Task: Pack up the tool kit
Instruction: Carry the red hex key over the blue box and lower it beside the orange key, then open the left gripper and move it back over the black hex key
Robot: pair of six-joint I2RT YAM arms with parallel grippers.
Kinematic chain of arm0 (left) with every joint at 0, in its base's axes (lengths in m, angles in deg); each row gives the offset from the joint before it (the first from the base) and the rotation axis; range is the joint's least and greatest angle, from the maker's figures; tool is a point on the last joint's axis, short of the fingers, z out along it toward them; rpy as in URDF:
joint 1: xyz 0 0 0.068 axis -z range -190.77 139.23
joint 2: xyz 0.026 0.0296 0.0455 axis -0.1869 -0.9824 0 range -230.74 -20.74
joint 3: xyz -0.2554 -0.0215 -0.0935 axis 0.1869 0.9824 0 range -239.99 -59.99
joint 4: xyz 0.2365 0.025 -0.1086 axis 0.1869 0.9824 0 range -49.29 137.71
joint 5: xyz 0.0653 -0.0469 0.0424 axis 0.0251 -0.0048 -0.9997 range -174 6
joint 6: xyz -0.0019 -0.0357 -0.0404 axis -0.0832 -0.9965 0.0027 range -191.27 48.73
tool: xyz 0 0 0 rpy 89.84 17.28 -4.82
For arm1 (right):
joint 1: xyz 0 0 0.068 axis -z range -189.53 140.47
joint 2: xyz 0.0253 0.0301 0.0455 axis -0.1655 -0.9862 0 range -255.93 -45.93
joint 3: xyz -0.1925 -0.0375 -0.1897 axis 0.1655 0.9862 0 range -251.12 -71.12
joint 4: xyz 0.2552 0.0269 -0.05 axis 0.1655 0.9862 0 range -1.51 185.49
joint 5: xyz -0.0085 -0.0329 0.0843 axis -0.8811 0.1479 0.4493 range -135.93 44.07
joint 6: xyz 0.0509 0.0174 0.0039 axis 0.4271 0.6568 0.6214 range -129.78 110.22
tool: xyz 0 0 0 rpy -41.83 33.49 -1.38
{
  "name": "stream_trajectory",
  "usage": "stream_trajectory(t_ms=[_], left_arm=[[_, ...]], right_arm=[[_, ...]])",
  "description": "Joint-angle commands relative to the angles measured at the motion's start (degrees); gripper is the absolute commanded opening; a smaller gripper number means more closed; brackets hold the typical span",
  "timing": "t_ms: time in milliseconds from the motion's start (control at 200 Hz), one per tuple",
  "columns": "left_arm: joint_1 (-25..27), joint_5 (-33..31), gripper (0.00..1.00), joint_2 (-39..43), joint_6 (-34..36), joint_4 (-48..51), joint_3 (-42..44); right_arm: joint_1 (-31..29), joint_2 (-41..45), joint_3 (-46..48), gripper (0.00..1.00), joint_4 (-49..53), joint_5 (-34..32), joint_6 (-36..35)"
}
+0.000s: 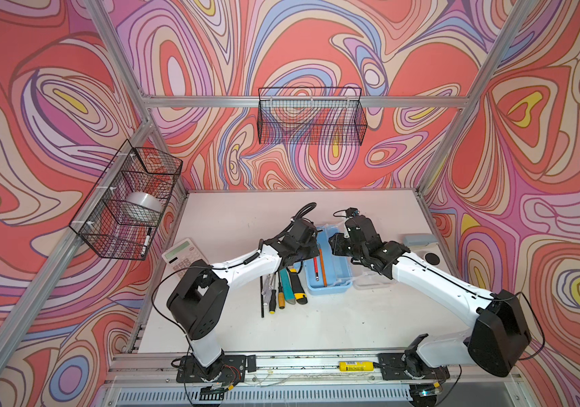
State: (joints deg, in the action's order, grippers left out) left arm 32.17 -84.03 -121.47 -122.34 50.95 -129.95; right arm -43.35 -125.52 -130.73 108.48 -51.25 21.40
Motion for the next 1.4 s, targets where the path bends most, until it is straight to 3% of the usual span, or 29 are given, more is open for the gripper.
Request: stream_trajectory(t_ms=[0, 205, 571, 831, 1031, 1192, 1392], left_arm=[[0.48, -2.74, 0.0, -2.27, -3.23, 1.15, -3.05], [0.48, -3.54, 0.0, -5.75, -5.27, 1.64, -3.49], [0.47, -3.86, 0.0, -11.17, -2.83, 6.52, -8.97], [0.47, -2.47, 0.24, -12.5, -1.74, 5.32, -9.37], [0.48, -1.55, 0.28, -12.7, -0.46, 5.32, -9.89], [0.47, -2.06, 0.37, -10.92, 2.03, 3.4, -10.29], [0.44, -2.28, 0.38, -5.96, 5.57, 4.16, -10.95]], right_arm=[[0.81, 1.68, 1.31, 0.34, 0.32, -0.7, 0.18], [1.39, 1.88, 1.91, 0.35, 0.14, -0.13, 0.28], [1.81, 1.55, 2.75, 0.35, -0.39, 0.14, 0.34], [2.01, 0.02, 1.77, 0.35, -0.74, 1.13, 0.17], [2.01, -0.43, 1.17, 0.35, -0.83, 1.59, -0.17], [1.98, -0.42, -0.25, 0.35, -0.03, 1.81, -1.13], [1.98, -0.11, -1.12, 0.36, -0.88, 3.03, -2.0]])
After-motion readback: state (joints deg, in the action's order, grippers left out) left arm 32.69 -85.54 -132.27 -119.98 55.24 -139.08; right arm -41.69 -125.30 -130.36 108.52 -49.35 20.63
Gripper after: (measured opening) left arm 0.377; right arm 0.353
